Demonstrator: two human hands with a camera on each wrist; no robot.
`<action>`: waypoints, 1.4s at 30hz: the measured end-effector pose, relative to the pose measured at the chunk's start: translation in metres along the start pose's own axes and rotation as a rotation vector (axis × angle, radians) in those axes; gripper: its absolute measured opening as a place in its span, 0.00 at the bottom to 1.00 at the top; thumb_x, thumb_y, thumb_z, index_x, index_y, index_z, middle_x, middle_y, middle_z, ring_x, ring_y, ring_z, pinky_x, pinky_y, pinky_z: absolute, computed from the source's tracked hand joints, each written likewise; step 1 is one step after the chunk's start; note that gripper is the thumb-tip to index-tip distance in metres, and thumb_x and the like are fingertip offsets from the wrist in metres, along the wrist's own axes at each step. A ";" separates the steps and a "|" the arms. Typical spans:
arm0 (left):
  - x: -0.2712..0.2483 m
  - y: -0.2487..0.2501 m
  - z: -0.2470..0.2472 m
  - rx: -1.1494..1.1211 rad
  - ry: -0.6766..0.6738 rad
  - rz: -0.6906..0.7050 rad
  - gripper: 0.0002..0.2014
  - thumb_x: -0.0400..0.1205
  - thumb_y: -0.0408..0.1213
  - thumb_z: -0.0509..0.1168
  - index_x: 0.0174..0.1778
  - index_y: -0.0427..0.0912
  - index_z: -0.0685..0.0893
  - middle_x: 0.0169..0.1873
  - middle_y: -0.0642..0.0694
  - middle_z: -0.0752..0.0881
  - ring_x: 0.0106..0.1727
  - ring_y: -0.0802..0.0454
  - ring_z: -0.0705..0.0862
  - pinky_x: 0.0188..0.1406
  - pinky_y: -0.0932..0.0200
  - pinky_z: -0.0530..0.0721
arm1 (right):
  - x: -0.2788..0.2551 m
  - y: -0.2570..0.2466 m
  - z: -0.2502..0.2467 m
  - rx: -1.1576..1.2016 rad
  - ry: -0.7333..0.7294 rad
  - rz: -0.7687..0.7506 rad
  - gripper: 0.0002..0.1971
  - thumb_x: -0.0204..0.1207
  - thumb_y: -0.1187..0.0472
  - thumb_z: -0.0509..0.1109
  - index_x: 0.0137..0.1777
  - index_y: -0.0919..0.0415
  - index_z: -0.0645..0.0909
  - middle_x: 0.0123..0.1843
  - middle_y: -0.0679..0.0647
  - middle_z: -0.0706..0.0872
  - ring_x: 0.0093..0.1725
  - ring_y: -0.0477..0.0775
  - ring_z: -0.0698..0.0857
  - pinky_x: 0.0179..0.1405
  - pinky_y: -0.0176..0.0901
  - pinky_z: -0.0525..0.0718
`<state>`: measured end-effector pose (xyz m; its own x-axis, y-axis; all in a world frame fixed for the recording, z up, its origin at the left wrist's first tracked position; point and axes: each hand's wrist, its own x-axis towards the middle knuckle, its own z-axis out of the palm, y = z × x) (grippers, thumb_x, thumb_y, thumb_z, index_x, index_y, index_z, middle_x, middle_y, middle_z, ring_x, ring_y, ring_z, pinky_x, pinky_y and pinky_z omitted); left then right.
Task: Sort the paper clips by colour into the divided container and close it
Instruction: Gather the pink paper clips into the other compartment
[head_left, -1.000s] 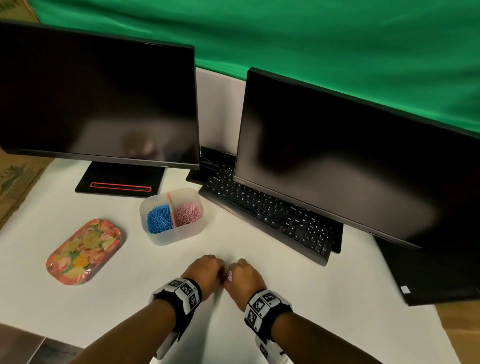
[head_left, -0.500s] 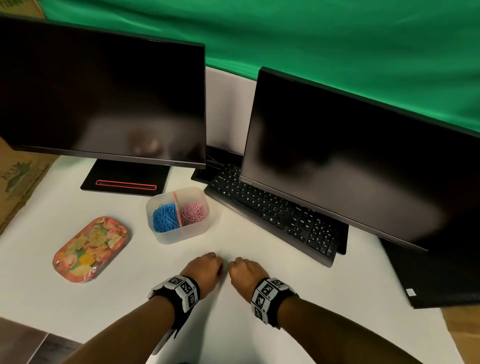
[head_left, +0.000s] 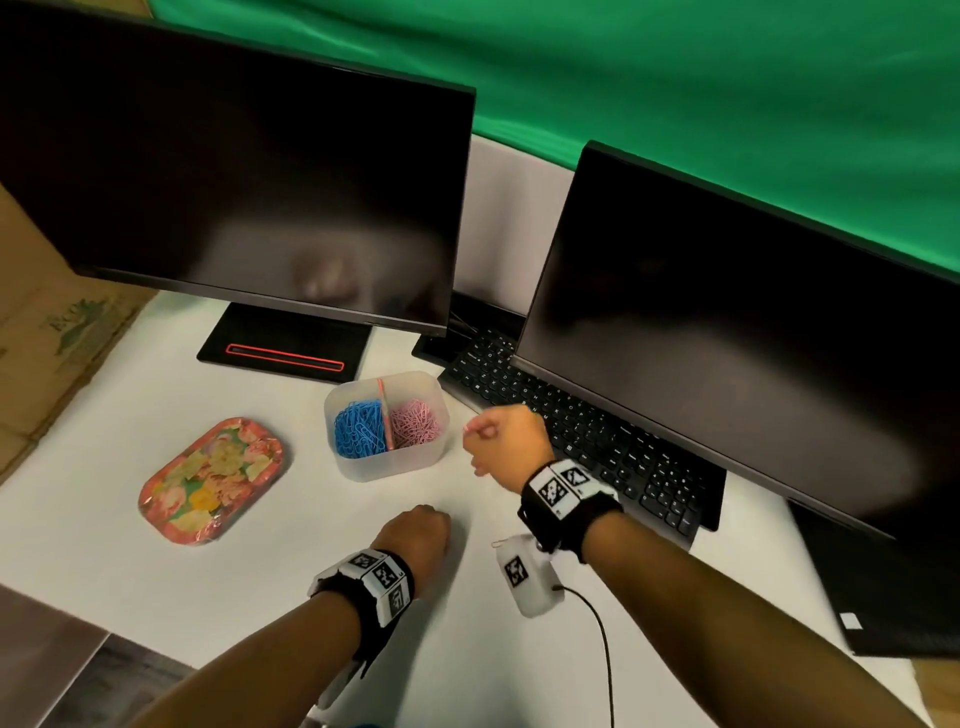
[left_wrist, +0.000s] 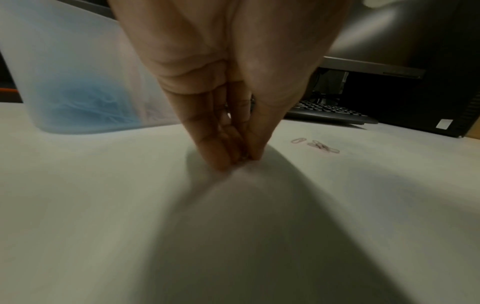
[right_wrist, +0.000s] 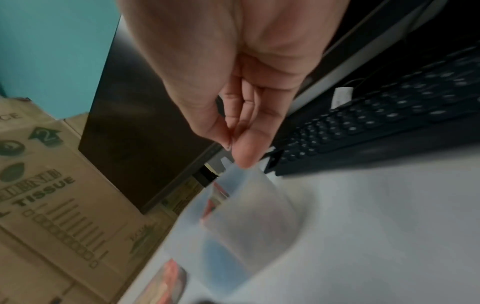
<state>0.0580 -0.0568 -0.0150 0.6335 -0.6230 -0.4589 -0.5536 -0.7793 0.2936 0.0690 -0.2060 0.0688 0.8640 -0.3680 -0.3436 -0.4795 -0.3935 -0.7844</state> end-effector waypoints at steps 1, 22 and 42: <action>0.000 0.001 -0.002 0.012 -0.014 -0.020 0.12 0.82 0.36 0.56 0.55 0.38 0.82 0.56 0.40 0.82 0.55 0.40 0.83 0.53 0.51 0.81 | 0.008 -0.013 0.001 -0.009 -0.014 -0.027 0.11 0.72 0.67 0.71 0.32 0.51 0.83 0.27 0.52 0.86 0.25 0.55 0.86 0.31 0.44 0.90; -0.004 0.002 0.006 -0.033 -0.069 -0.039 0.20 0.78 0.28 0.60 0.68 0.39 0.72 0.64 0.40 0.78 0.64 0.41 0.80 0.63 0.52 0.79 | -0.038 0.102 -0.012 -0.692 -0.202 0.002 0.13 0.76 0.55 0.66 0.59 0.54 0.84 0.59 0.52 0.86 0.56 0.53 0.86 0.60 0.44 0.83; 0.015 -0.012 -0.122 -0.482 0.482 -0.106 0.12 0.78 0.28 0.63 0.50 0.44 0.88 0.42 0.49 0.87 0.47 0.50 0.84 0.52 0.65 0.77 | -0.040 0.111 0.007 -0.984 -0.409 -0.240 0.10 0.82 0.63 0.61 0.61 0.64 0.78 0.62 0.59 0.79 0.58 0.62 0.83 0.55 0.46 0.80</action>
<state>0.1402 -0.0654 0.0766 0.9024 -0.4155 -0.1142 -0.2440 -0.7111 0.6593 -0.0177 -0.2291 -0.0080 0.8499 0.0442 -0.5250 -0.0476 -0.9860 -0.1600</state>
